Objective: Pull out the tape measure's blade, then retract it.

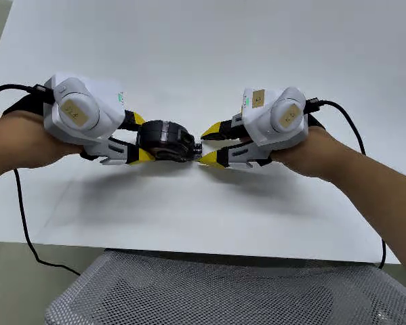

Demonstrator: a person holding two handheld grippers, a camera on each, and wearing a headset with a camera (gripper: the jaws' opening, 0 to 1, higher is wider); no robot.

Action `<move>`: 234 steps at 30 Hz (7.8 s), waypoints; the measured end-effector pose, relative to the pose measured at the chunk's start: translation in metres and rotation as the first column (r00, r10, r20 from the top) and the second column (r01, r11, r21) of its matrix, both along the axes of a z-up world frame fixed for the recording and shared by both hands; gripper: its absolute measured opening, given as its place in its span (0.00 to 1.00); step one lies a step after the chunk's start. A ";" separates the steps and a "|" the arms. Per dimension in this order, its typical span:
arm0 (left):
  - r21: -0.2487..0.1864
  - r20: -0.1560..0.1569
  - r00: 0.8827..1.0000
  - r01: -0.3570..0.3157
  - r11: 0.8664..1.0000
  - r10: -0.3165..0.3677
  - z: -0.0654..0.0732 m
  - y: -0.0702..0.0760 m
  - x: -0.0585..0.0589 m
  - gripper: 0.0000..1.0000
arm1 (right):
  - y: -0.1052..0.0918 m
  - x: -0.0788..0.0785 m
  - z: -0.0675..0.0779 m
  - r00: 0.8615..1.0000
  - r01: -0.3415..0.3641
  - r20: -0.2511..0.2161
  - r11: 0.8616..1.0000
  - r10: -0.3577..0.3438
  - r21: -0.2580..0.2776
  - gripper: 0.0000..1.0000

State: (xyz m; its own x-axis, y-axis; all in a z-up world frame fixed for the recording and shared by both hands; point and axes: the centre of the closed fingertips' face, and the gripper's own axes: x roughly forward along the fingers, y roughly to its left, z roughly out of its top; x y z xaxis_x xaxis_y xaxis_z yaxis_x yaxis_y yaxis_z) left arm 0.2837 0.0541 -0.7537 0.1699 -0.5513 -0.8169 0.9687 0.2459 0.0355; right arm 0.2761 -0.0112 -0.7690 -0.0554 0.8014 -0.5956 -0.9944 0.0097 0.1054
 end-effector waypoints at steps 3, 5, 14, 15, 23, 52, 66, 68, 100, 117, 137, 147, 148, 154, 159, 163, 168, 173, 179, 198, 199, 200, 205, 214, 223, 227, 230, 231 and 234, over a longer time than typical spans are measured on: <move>0.000 0.000 1.000 -0.001 1.000 0.001 0.000 0.000 0.000 0.24 | 0.002 0.000 0.000 1.000 -0.004 0.003 1.000 0.004 0.002 0.19; -0.001 0.000 1.000 -0.003 1.000 0.003 0.000 0.000 0.000 0.24 | 0.003 0.000 -0.001 1.000 -0.005 0.007 1.000 0.005 0.003 0.18; -0.002 0.004 1.000 -0.001 1.000 0.001 0.000 0.000 0.001 0.24 | 0.006 -0.002 -0.004 1.000 -0.014 0.004 1.000 0.014 0.002 0.13; -0.002 0.004 1.000 -0.001 1.000 0.001 0.000 0.000 0.001 0.24 | 0.006 -0.002 -0.004 1.000 -0.014 0.005 1.000 0.014 0.001 0.13; 0.003 0.007 1.000 -0.004 1.000 0.004 0.000 0.000 0.001 0.24 | 0.007 0.000 -0.005 1.000 -0.003 -0.009 1.000 0.003 -0.001 0.12; -0.011 0.028 1.000 -0.005 1.000 0.005 0.000 0.000 0.001 0.23 | -0.003 -0.001 -0.004 0.999 -0.006 0.032 1.000 0.007 -0.009 0.09; -0.012 0.024 1.000 -0.008 1.000 0.009 0.001 0.000 0.001 0.23 | -0.017 -0.002 -0.003 1.000 0.002 0.029 1.000 -0.001 -0.026 0.09; -0.012 0.023 1.000 -0.011 1.000 0.012 0.001 0.000 0.001 0.23 | -0.018 -0.002 -0.003 1.000 0.002 0.031 1.000 -0.001 -0.028 0.09; -0.011 0.019 0.999 -0.027 1.000 0.028 0.000 -0.001 0.000 0.24 | -0.044 0.001 0.000 0.999 0.007 0.038 0.999 -0.005 -0.051 0.09; -0.013 0.018 0.999 -0.034 0.999 0.034 0.001 -0.001 0.001 0.24 | -0.061 0.005 -0.001 0.999 0.002 0.051 0.997 0.002 -0.077 0.08; -0.016 0.017 0.999 -0.033 0.999 0.033 0.001 -0.002 0.001 0.24 | -0.082 0.006 -0.001 0.998 0.006 0.056 0.994 0.000 -0.105 0.08; -0.015 0.016 0.999 -0.034 0.999 0.034 0.001 -0.002 0.001 0.24 | -0.095 0.005 0.000 0.999 0.018 0.053 0.993 -0.012 -0.118 0.08; -0.014 0.016 0.999 -0.034 0.999 0.034 0.001 -0.002 0.001 0.24 | -0.095 0.004 0.000 0.998 0.019 0.053 0.993 -0.013 -0.118 0.08; -0.014 0.016 0.999 -0.032 0.999 0.032 0.000 -0.002 0.001 0.24 | -0.103 0.005 -0.001 0.998 0.026 0.054 0.992 -0.019 -0.124 0.08; -0.012 0.015 0.999 -0.030 0.999 0.030 0.001 -0.003 0.000 0.24 | -0.110 0.005 -0.002 0.998 0.033 0.051 0.991 -0.026 -0.133 0.08; -0.011 0.014 0.999 -0.029 1.000 0.029 0.001 -0.003 0.000 0.24 | -0.116 0.004 -0.003 0.998 0.038 0.049 0.990 -0.032 -0.138 0.08; -0.010 0.012 1.000 -0.027 1.000 0.027 0.001 -0.003 0.000 0.24 | -0.123 0.004 -0.003 0.998 0.042 0.046 0.988 -0.036 -0.145 0.08; -0.009 0.011 1.000 -0.027 1.000 0.027 0.001 -0.003 0.000 0.24 | -0.130 0.005 -0.003 0.998 0.046 0.048 0.987 -0.039 -0.153 0.08; -0.007 0.009 1.000 -0.027 1.000 0.027 0.001 -0.004 0.000 0.24 | -0.138 0.005 -0.004 0.998 0.050 0.046 0.985 -0.043 -0.163 0.08; -0.007 0.006 1.000 -0.027 1.000 0.027 0.000 -0.003 0.000 0.24 | -0.154 0.005 -0.002 0.998 0.042 0.044 0.982 -0.034 -0.183 0.08; -0.007 0.005 1.000 -0.028 1.000 0.028 0.000 -0.003 0.000 0.24 | -0.156 0.005 -0.002 0.998 0.042 0.044 0.981 -0.034 -0.187 0.08; -0.006 0.005 1.000 -0.026 1.000 0.026 0.000 -0.003 0.000 0.24 | -0.157 0.005 -0.002 0.998 0.043 0.044 0.981 -0.035 -0.188 0.08; -0.005 0.004 1.000 -0.025 1.000 0.025 0.001 -0.003 0.000 0.24 | -0.163 0.005 -0.002 0.998 0.042 0.046 0.979 -0.034 -0.198 0.08; -0.003 0.003 1.000 -0.027 1.000 0.027 0.001 -0.003 -0.001 0.24 | -0.173 0.004 -0.002 0.998 0.048 0.036 0.977 -0.042 -0.208 0.08; 0.000 0.006 1.000 -0.024 1.000 0.024 0.001 -0.003 0.000 0.24 | -0.185 0.002 -0.003 0.998 0.056 0.036 0.973 -0.050 -0.224 0.08; 0.001 0.006 1.000 -0.024 1.000 0.024 0.001 -0.003 0.000 0.24 | -0.190 0.003 -0.003 0.998 0.062 0.038 0.972 -0.054 -0.229 0.08; 0.003 0.006 1.000 -0.023 1.000 0.023 0.001 -0.003 0.000 0.24 | -0.193 0.002 -0.002 0.998 0.058 0.040 0.971 -0.050 -0.233 0.08; 0.003 0.006 1.000 -0.023 1.000 0.023 0.001 -0.003 0.000 0.24 | -0.194 0.001 -0.002 0.998 0.056 0.042 0.970 -0.048 -0.236 0.08; 0.002 0.006 1.000 -0.024 1.000 0.024 0.001 -0.003 0.000 0.24 | -0.200 0.002 -0.003 0.998 0.060 0.041 0.968 -0.052 -0.242 0.08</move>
State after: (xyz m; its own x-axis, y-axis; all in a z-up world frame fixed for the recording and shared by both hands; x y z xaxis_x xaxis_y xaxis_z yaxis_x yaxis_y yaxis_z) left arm 0.2834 0.0508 -0.7529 0.1882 -0.5455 -0.8167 0.9622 0.2689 0.0421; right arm 0.2777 -0.2110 -0.7722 0.0091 0.6338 -0.7734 -0.9945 0.0867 0.0594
